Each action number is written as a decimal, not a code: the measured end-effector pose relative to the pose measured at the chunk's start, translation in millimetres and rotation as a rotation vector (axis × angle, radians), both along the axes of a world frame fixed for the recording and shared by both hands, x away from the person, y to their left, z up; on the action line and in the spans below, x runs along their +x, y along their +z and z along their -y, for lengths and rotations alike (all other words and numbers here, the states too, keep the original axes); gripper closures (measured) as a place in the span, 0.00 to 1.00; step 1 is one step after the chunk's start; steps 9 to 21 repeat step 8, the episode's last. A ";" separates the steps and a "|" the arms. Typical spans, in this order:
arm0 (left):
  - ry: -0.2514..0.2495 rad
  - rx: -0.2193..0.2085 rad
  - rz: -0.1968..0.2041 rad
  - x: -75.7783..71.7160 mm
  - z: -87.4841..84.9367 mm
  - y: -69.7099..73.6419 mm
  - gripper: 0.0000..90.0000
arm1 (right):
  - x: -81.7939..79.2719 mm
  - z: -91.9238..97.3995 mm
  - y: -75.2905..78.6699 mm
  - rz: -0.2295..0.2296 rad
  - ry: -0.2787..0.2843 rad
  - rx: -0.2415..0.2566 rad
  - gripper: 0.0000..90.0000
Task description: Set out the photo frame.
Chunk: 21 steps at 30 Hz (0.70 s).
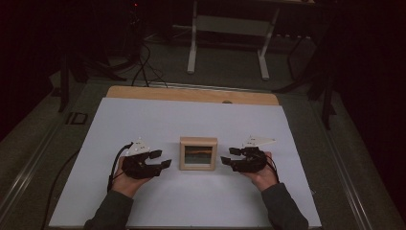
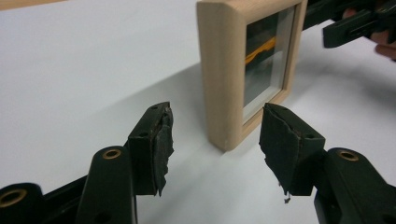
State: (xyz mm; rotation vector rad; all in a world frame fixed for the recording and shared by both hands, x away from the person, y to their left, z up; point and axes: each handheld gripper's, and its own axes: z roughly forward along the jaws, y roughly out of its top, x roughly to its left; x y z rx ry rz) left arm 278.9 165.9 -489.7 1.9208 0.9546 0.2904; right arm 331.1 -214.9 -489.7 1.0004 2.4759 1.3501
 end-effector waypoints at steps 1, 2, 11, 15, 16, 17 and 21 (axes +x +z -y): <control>0.001 -0.002 -0.002 -1.4 -2.4 0.1 0.49 | -0.8 1.8 -0.1 0.000 -0.002 -0.001 0.47; 0.006 0.001 0.001 -3.1 -4.7 0.1 0.49 | -1.7 3.6 -0.2 0.000 -0.005 -0.001 0.47; 0.034 0.018 -0.004 -15.8 -21.7 -3.9 0.49 | -9.7 16.9 -2.5 -0.006 -0.019 -0.025 0.47; 0.034 0.018 -0.004 -15.8 -21.7 -3.9 0.49 | -9.7 16.9 -2.5 -0.006 -0.019 -0.025 0.47; 0.034 0.018 -0.004 -15.8 -21.7 -3.9 0.49 | -9.7 16.9 -2.5 -0.006 -0.019 -0.025 0.47; 0.034 0.018 -0.004 -15.8 -21.7 -3.9 0.49 | -9.7 16.9 -2.5 -0.006 -0.019 -0.025 0.47; 0.034 0.018 -0.004 -15.8 -21.7 -3.9 0.49 | -9.7 16.9 -2.5 -0.006 -0.019 -0.025 0.47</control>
